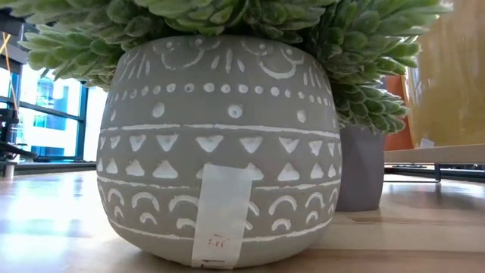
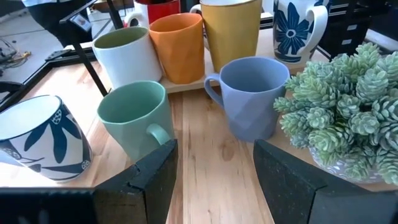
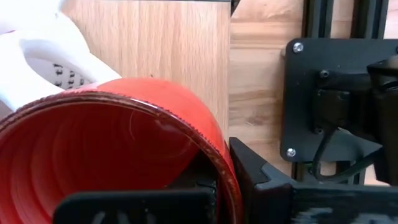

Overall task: Place coffee mugs
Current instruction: Put the red mug on the shelf

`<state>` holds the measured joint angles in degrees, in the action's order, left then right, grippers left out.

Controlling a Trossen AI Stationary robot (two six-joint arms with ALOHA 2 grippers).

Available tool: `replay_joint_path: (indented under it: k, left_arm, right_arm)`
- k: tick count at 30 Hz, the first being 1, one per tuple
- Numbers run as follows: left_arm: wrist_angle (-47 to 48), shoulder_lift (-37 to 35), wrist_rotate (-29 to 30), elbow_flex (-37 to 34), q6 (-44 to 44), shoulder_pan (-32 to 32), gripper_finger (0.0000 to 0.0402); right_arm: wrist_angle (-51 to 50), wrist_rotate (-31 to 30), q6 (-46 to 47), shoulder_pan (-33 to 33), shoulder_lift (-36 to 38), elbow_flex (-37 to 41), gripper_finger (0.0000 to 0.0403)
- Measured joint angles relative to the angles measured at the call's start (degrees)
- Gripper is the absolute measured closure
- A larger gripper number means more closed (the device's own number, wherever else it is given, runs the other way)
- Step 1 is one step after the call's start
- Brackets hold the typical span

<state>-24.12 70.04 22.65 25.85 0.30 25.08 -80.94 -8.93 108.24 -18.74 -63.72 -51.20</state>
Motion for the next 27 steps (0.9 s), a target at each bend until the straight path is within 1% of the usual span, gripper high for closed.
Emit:
replay_joint_path:
  k: [6,12,17,27]
  left_arm:
    - [0.2,0.0,0.0,0.0,0.0,0.0,0.0204]
    - [0.2,0.0,0.0,0.0,0.0,0.0,0.0204]
    - [0.2,0.0,-0.1,0.0,1.0,0.0,0.0204]
    - [0.3,0.0,0.0,0.0,1.9,0.0,0.0204]
  right_arm:
    - [-0.3,1.9,1.2,0.0,-2.6,0.0,0.0403]
    - [-1.3,2.0,4.3,0.0,-4.5,0.0,0.0403]
    - [-2.0,-0.8,8.5,0.0,-4.4,0.0,0.0403]
    - [-1.6,-1.6,11.5,0.4,-4.5,0.0,0.0403]
